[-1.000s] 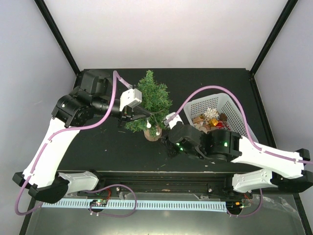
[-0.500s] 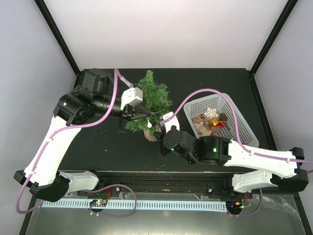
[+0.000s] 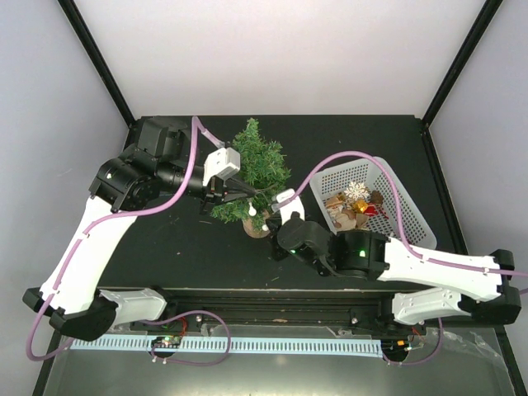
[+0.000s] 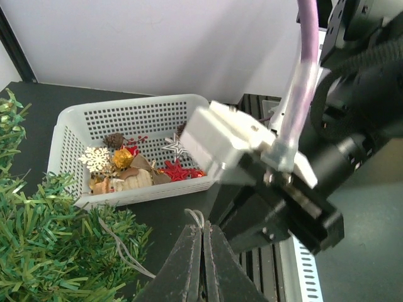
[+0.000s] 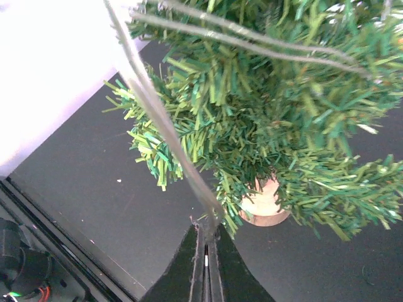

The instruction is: Decorate the small christmas tree

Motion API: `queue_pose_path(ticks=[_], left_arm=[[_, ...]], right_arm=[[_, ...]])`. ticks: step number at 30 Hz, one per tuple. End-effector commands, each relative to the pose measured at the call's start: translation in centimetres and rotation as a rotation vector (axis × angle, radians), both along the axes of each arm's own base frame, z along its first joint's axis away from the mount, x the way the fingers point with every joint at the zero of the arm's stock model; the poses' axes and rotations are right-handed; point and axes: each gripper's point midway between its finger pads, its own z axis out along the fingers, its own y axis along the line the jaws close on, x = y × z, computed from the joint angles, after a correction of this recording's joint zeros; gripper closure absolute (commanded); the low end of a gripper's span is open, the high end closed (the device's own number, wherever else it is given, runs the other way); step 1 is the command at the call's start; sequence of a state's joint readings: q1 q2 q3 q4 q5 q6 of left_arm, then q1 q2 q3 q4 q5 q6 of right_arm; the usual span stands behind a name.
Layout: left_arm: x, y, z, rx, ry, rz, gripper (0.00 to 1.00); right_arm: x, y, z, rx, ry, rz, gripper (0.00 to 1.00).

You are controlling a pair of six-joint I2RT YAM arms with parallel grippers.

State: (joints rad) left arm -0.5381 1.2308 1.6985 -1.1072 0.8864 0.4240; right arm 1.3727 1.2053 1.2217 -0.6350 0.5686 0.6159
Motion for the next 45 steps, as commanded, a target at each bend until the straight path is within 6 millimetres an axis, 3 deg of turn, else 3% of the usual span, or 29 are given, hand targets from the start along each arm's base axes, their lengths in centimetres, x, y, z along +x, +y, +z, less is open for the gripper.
queue_pose_path(ticks=[1, 4, 9, 17, 24, 31, 37, 45], left_arm=[[-0.7, 0.6, 0.1, -0.011, -0.004, 0.006, 0.98], [-0.9, 1.0, -0.4, 0.004, -0.004, 0.022, 0.99], [-1.3, 2.0, -1.1, 0.023, -0.014, 0.061, 0.98], [-0.4, 3.5, -2.3, 0.029, -0.015, 0.163, 0.98], [0.9, 4.3, -2.5, 0.013, 0.001, 0.231, 0.98], [2.3, 5.1, -3.7, 0.009, 0.042, 0.294, 0.98], [3.3, 5.5, -4.4, 0.014, 0.06, 0.338, 0.98], [4.7, 5.6, -3.6, -0.026, 0.062, 0.374, 0.98]], right_arm=[[-0.1, -3.1, 4.8, 0.101, -0.033, -0.027, 0.99], [-0.5, -4.9, 6.9, 0.107, -0.042, -0.022, 0.99], [-0.8, -6.0, 9.8, 0.011, -0.069, 0.016, 0.99], [0.7, -2.9, 15.2, -0.09, -0.204, 0.045, 0.99], [2.7, 1.0, 17.4, -0.157, -0.283, 0.065, 0.99], [4.3, 3.8, 18.1, -0.189, -0.319, 0.081, 0.99], [5.5, 5.1, 19.2, -0.191, -0.378, 0.081, 0.98], [7.8, 5.0, 20.9, -0.193, -0.461, 0.029, 0.98]])
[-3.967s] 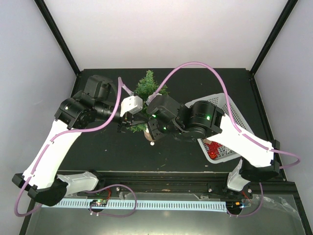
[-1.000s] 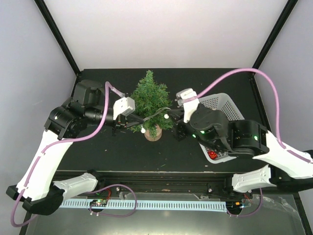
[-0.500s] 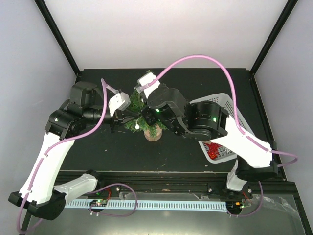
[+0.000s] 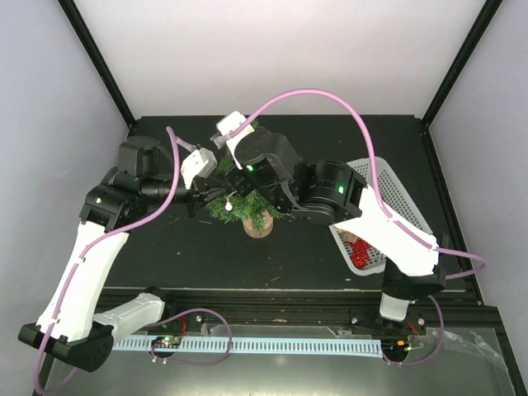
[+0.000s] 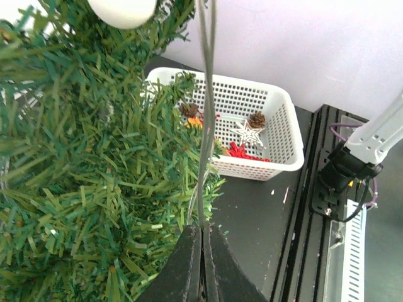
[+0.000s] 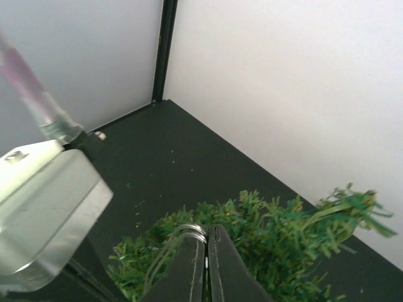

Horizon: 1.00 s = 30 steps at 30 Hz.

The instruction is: Decorate the small christmas tree

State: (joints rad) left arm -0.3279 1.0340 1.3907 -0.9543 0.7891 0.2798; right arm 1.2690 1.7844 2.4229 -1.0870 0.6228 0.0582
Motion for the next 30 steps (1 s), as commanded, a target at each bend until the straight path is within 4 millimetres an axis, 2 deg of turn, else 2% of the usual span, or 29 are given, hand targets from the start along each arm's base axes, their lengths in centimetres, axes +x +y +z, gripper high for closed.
queue_pose_path(ticks=[1, 10, 16, 22, 25, 30], left_arm=[[0.9, 0.0, 1.1, -0.036, -0.016, 0.032, 0.99], [2.3, 0.0, 2.2, -0.082, -0.019, 0.049, 0.98], [2.5, -0.3, 3.2, -0.116, -0.042, 0.02, 0.98], [2.5, -0.7, 3.7, -0.139, -0.035, -0.009, 0.98], [2.6, -0.8, 3.8, -0.145, -0.036, -0.011, 0.98], [2.7, -0.8, 3.9, -0.149, -0.04, -0.013, 0.99]], right_arm=[[1.7, -0.8, 3.5, 0.07, -0.1, -0.044, 0.98], [3.1, -0.1, 6.8, 0.119, -0.23, -0.049, 0.95], [3.6, 0.5, 7.8, 0.097, -0.302, -0.043, 0.94], [4.2, -0.5, 9.9, 0.13, -0.369, -0.089, 0.94], [4.6, -1.4, 11.6, 0.18, -0.41, -0.117, 0.92], [5.2, -1.9, 12.4, 0.192, -0.445, -0.139, 0.91]])
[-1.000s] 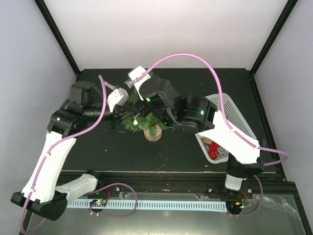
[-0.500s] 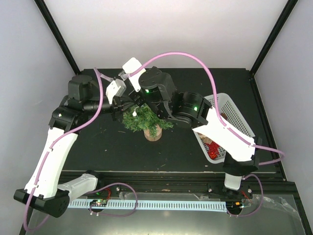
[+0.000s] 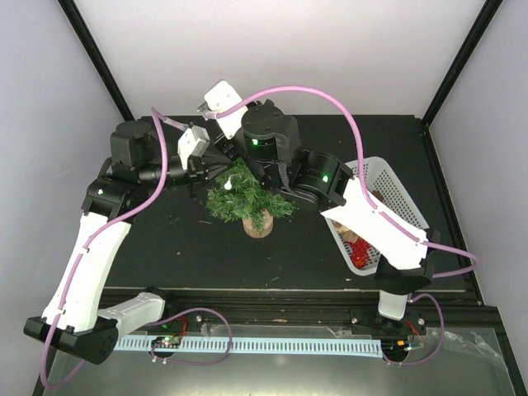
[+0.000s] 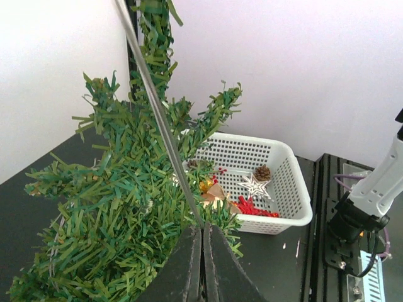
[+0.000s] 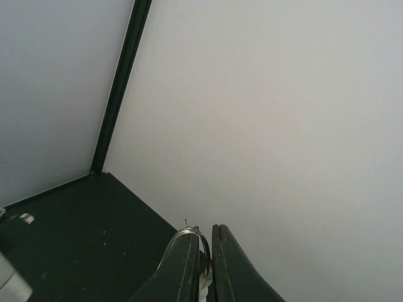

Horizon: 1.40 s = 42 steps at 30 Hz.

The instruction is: Decorate the small christmas tree

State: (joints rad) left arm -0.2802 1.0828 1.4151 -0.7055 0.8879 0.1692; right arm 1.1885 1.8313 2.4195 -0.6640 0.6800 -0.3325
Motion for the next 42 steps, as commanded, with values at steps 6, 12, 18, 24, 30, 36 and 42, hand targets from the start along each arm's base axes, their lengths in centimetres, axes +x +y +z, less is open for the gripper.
queue_pose_path(ticks=[6, 12, 18, 24, 30, 36, 42], left_arm=[[-0.1, 0.0, -0.3, -0.007, 0.061, -0.011, 0.98], [0.4, 0.2, -0.5, -0.009, 0.064, 0.005, 0.99], [0.6, 0.1, -0.5, -0.013, 0.069, 0.002, 0.98], [0.8, -0.1, -0.5, -0.02, 0.078, -0.011, 0.98], [0.9, -0.2, -0.1, -0.025, 0.079, -0.013, 0.98], [1.1, -0.2, 0.1, -0.03, 0.076, -0.008, 0.98], [1.7, -0.2, 0.1, -0.031, 0.081, 0.006, 0.98]], right_arm=[[1.1, -3.1, 5.4, 0.11, -0.153, -0.098, 0.91], [2.7, -4.4, 5.1, 0.09, -0.165, -0.174, 0.91], [3.4, -5.9, 5.5, 0.091, -0.185, -0.246, 0.89], [4.0, -7.2, 5.4, 0.107, -0.166, -0.276, 0.87], [4.4, -8.8, 5.0, 0.109, -0.144, -0.289, 0.85], [4.2, -10.0, 4.7, 0.128, -0.125, -0.296, 0.85], [4.1, -10.7, 4.1, 0.127, -0.112, -0.301, 0.85]])
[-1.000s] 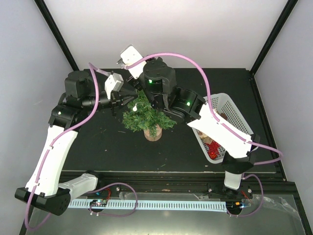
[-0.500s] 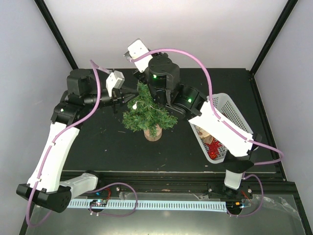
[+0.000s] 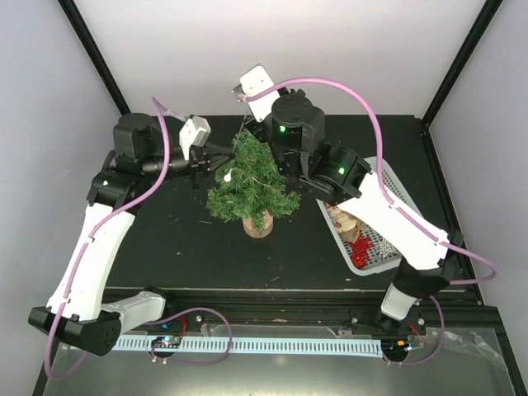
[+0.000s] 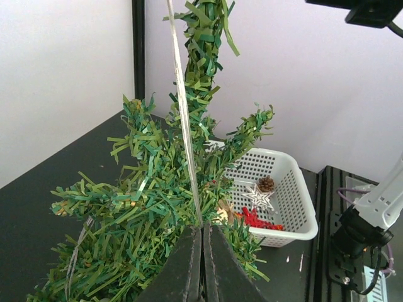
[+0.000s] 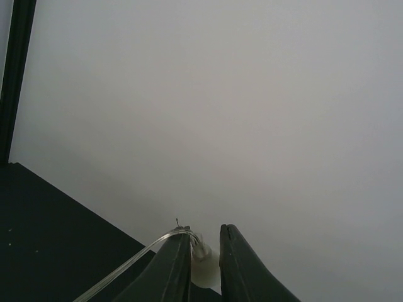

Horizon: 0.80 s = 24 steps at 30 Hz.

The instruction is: Decorate the small christmas tree

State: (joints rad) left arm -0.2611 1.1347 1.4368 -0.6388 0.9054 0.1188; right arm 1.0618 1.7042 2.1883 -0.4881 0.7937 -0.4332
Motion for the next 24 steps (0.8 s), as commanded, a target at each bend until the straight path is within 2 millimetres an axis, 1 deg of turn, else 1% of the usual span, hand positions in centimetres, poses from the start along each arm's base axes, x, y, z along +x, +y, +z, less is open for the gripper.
queue_pose_path(ticks=[1, 5, 15, 19, 22, 24], left_arm=[[-0.2, 0.0, -0.5, 0.002, 0.07, -0.01, 0.98], [0.1, -0.1, -0.8, 0.005, 0.074, -0.004, 0.98], [1.0, -0.1, -1.3, 0.013, 0.086, 0.011, 0.98], [1.3, 0.1, -1.8, 0.023, 0.087, 0.026, 0.98], [1.5, 0.2, -2.3, 0.028, 0.094, 0.03, 0.98], [1.4, 0.2, -2.4, 0.031, 0.091, 0.029, 0.98]], right_arm=[[-0.5, -4.1, 3.6, 0.153, -0.054, -0.062, 0.85], [-0.2, -3.8, 2.5, 0.147, -0.02, -0.03, 0.84], [0.8, -2.8, -0.9, 0.127, 0.085, 0.007, 0.85], [0.7, -2.2, -2.9, 0.123, 0.154, 0.031, 0.85], [0.5, -2.1, -4.6, 0.121, 0.211, 0.03, 0.86], [0.2, -2.4, -5.3, 0.135, 0.24, 0.031, 0.87]])
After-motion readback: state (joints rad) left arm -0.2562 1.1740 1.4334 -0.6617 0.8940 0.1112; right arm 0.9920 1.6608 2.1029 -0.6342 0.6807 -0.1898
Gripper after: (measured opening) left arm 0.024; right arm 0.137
